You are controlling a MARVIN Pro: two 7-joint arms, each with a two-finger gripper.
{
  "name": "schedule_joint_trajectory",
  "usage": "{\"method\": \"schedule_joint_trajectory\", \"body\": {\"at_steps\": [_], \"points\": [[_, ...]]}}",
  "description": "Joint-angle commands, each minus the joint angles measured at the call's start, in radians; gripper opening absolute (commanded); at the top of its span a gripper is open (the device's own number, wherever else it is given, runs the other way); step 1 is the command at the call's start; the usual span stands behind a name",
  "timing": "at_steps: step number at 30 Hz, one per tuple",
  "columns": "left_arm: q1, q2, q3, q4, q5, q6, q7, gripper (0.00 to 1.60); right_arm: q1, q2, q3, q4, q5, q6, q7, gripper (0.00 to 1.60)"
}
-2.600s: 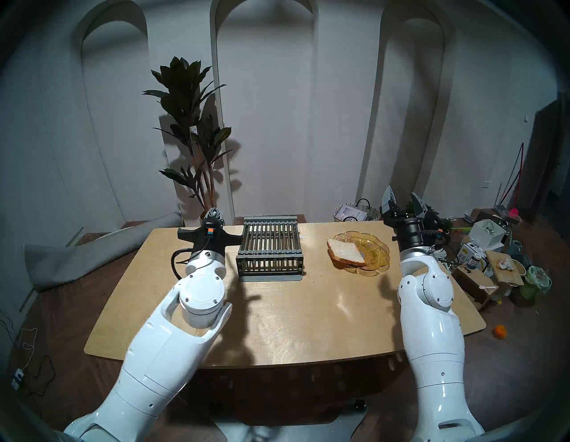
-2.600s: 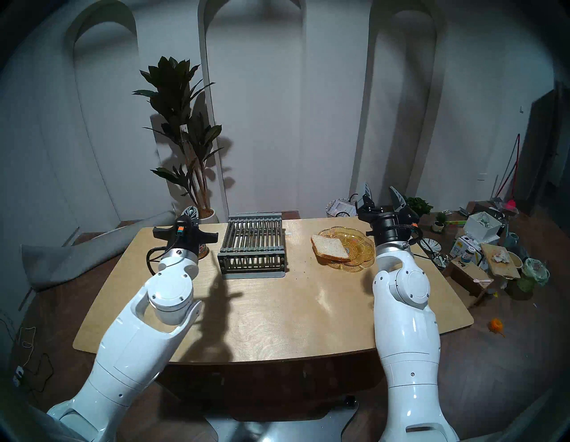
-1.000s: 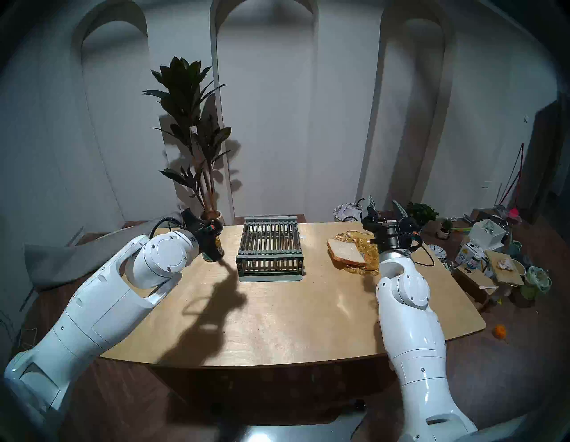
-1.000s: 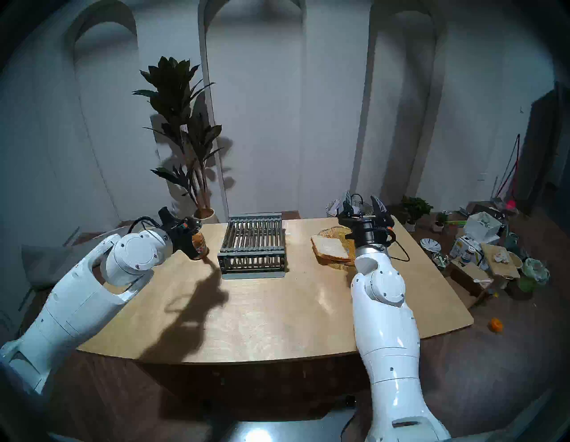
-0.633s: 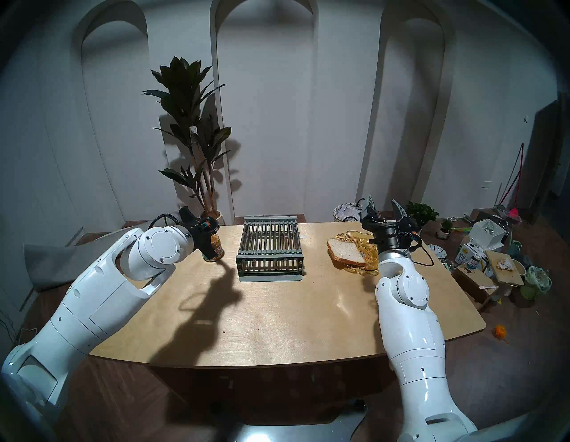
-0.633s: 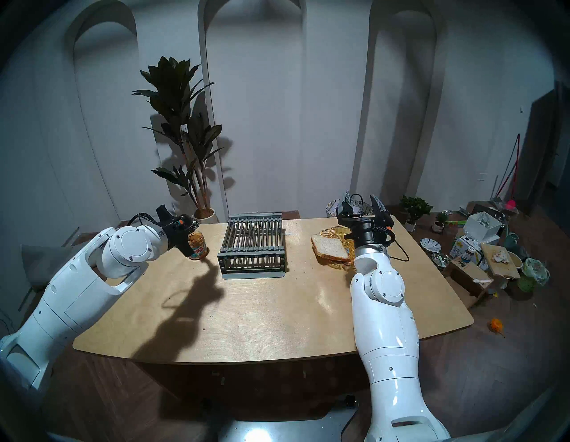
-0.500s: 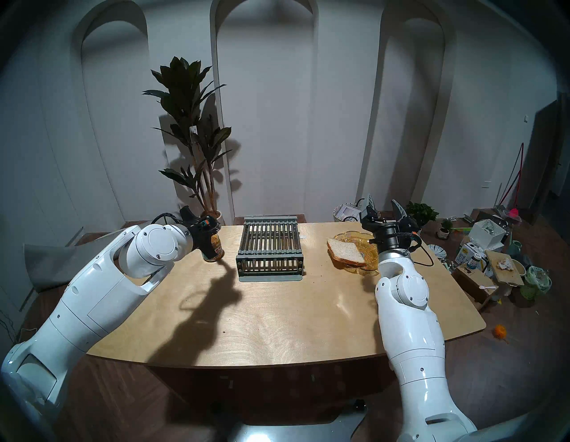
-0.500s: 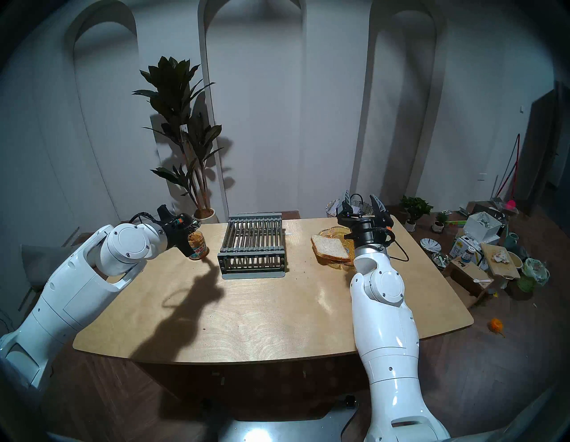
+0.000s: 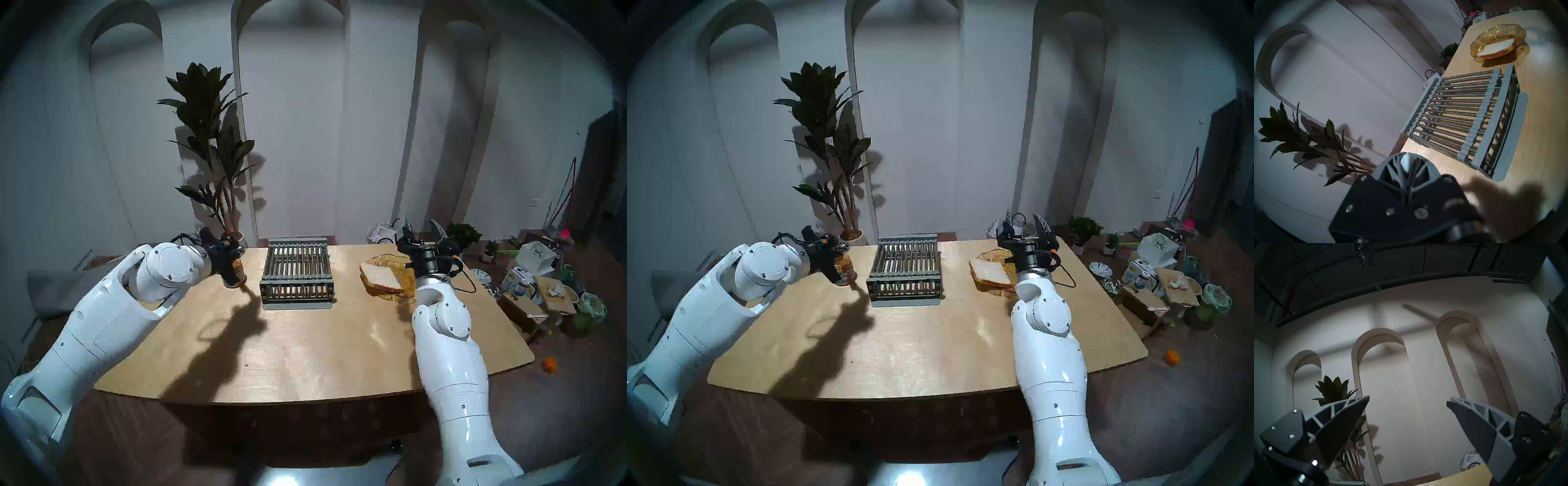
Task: Spread peanut butter over the slice of bread with the knife
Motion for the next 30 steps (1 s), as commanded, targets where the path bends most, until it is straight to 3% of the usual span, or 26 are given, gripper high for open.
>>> {"method": "schedule_joint_trajectory", "body": {"at_steps": [1,30], "points": [[-0.036,-0.005,-0.007,0.025,0.007,-0.005,0.0,0.0,0.014,-0.006,-0.004,-0.016,0.001,-0.013,0.001,1.6],[-0.089,-0.039,0.04,0.138,0.06,-0.055,-0.072,0.0,-0.001,-0.008,0.014,-0.034,-0.013,-0.014,-0.013,1.6]]}}
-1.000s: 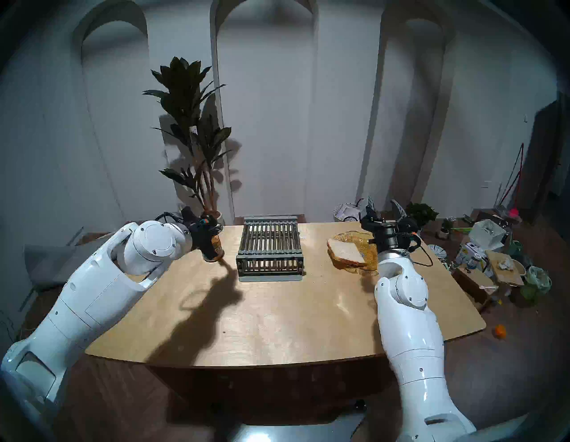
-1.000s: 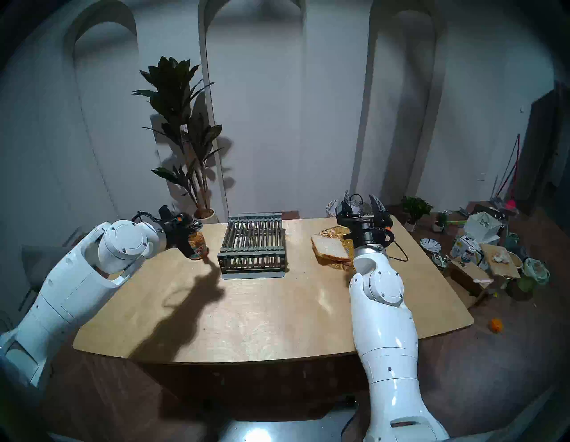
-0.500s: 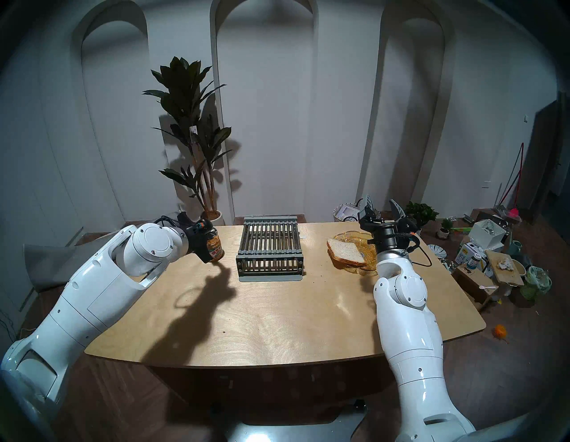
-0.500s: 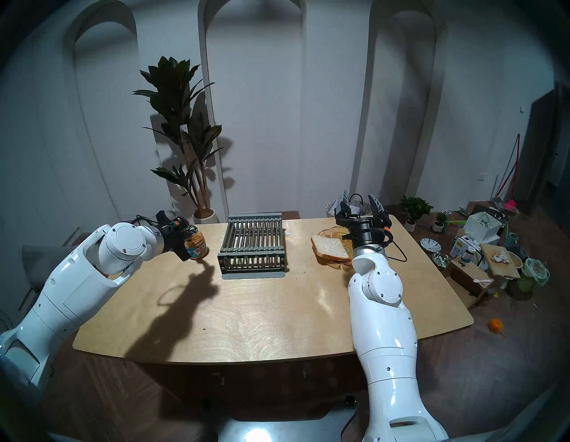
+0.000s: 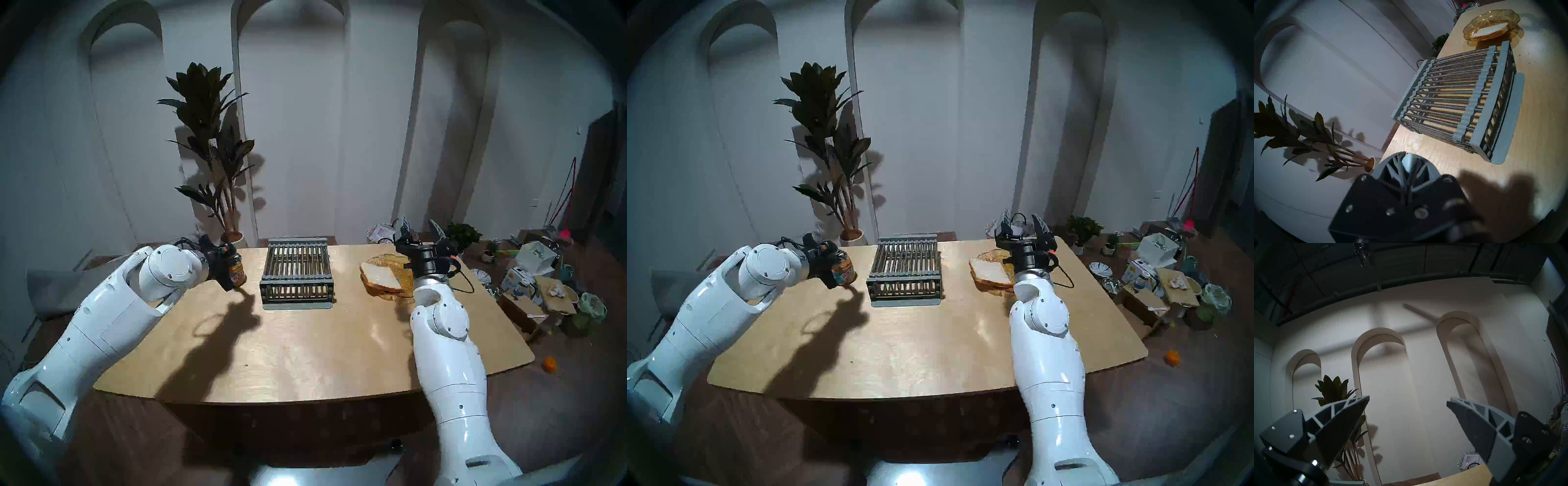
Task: Spread peanut butter over the slice of bread with the knife
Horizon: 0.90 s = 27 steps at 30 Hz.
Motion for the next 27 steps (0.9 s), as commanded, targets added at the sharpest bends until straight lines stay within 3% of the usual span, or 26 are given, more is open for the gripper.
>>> {"method": "schedule_joint_trajectory", "body": {"at_steps": [1,11,27], "points": [[-0.042,-0.018,0.005,0.025,0.02,-0.016,0.007,0.0,-0.002,0.002,0.011,-0.037,0.003,-0.008,-0.006,1.6],[-0.058,-0.055,0.015,0.089,0.05,-0.031,0.031,0.0,-0.013,0.004,0.026,-0.048,0.001,-0.004,-0.01,1.6],[0.037,-0.067,0.018,0.029,0.119,-0.02,0.194,0.0,-0.012,0.003,0.035,-0.043,0.008,0.003,0.004,1.6]]}}
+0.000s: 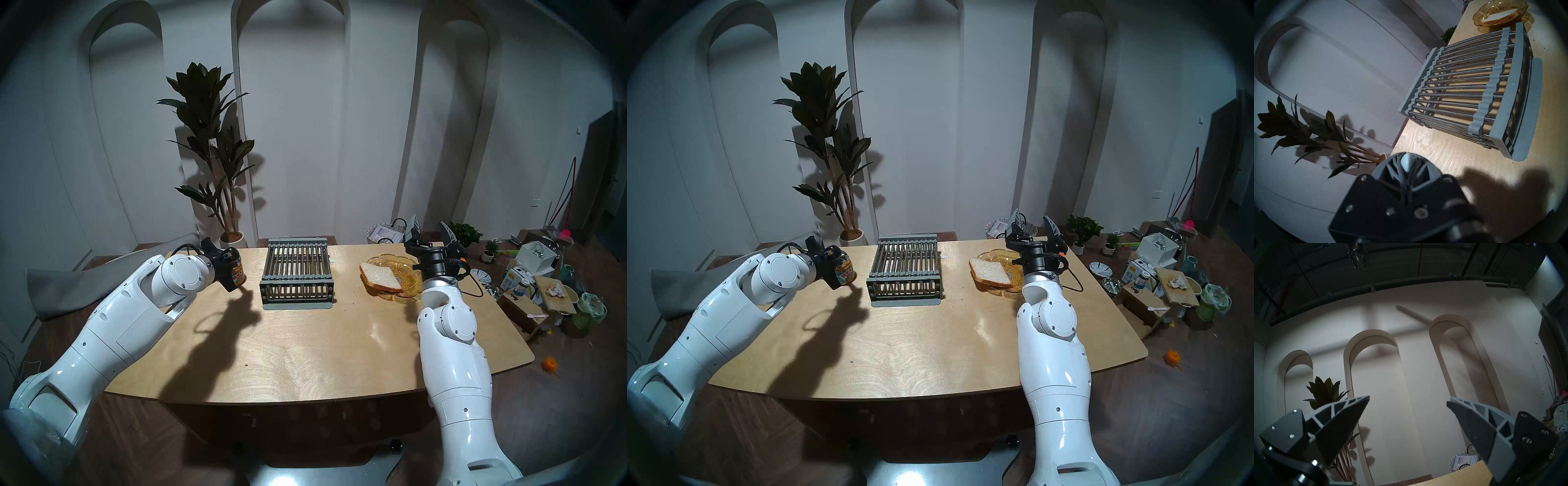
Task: Spread peanut butter over the slice of bread with the knife
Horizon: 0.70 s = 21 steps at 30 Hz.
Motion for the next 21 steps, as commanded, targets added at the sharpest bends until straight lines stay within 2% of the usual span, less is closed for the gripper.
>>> {"method": "schedule_joint_trajectory", "body": {"at_steps": [1,9,21], "points": [[0.024,-0.005,-0.002,-0.033,0.038,0.001,0.078,0.0,0.006,0.003,-0.001,-0.021,0.009,0.002,0.01,1.6],[0.056,-0.025,0.0,-0.056,0.064,0.006,0.151,0.0,0.005,0.004,0.002,-0.021,0.016,0.004,0.019,1.6],[0.057,-0.03,-0.005,-0.082,0.08,0.022,0.171,0.0,0.01,0.009,0.002,-0.012,0.023,0.002,0.031,1.6]]}}
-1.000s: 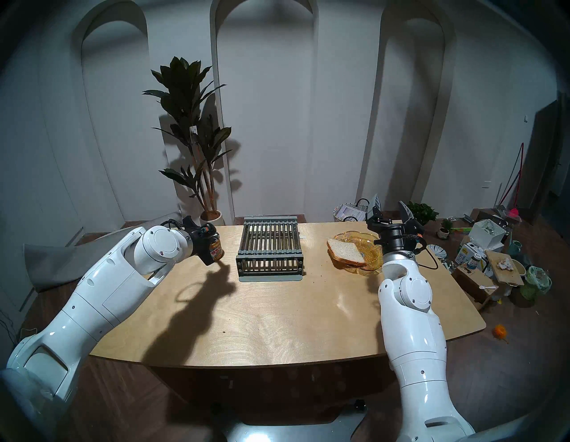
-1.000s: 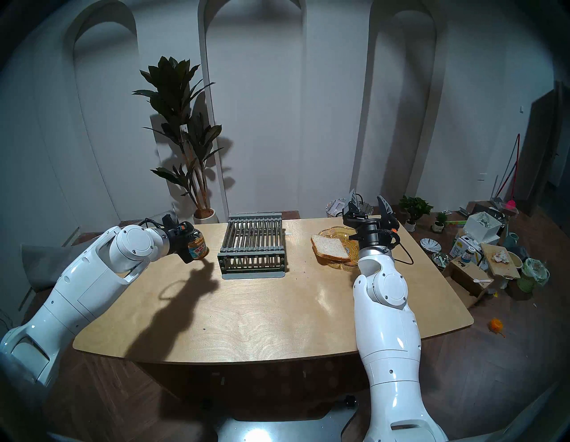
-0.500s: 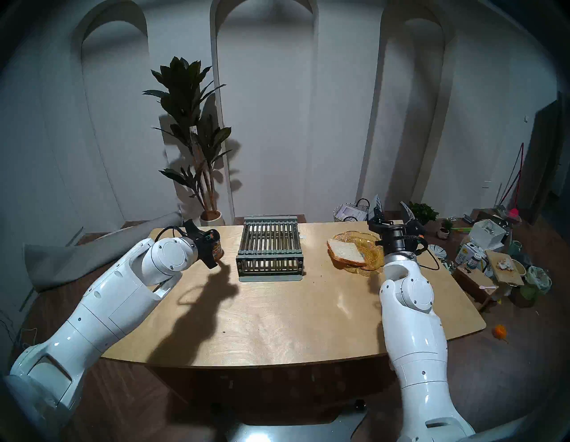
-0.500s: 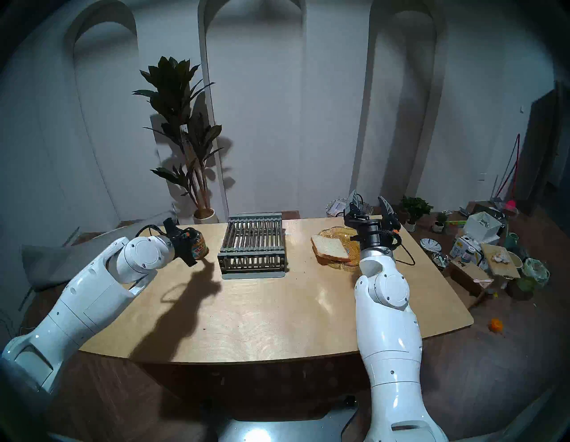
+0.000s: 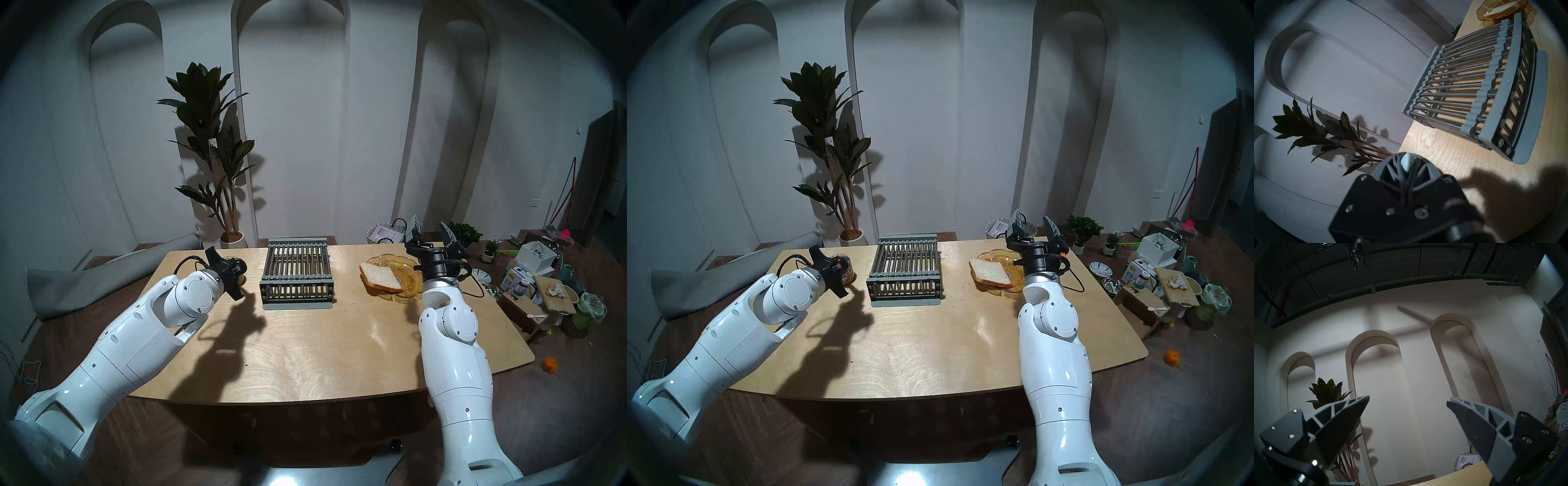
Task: Spread peanut butter over the slice of bread with the knife
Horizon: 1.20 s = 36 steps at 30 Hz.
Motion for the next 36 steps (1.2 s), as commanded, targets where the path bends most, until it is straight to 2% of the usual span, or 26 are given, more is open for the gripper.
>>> {"method": "schedule_joint_trajectory", "body": {"at_steps": [1,14,36], "points": [[-0.03,-0.002,-0.012,-0.023,0.015,0.001,0.018,0.0,0.012,0.004,-0.004,-0.015,-0.001,0.0,0.006,1.6],[-0.057,-0.014,0.004,-0.011,0.075,0.015,0.044,0.0,0.021,0.016,0.004,0.001,0.013,-0.001,0.008,1.6],[-0.054,-0.019,0.016,-0.024,0.151,0.028,0.095,0.0,0.033,0.029,0.003,0.021,0.034,-0.004,0.011,1.6]]}}
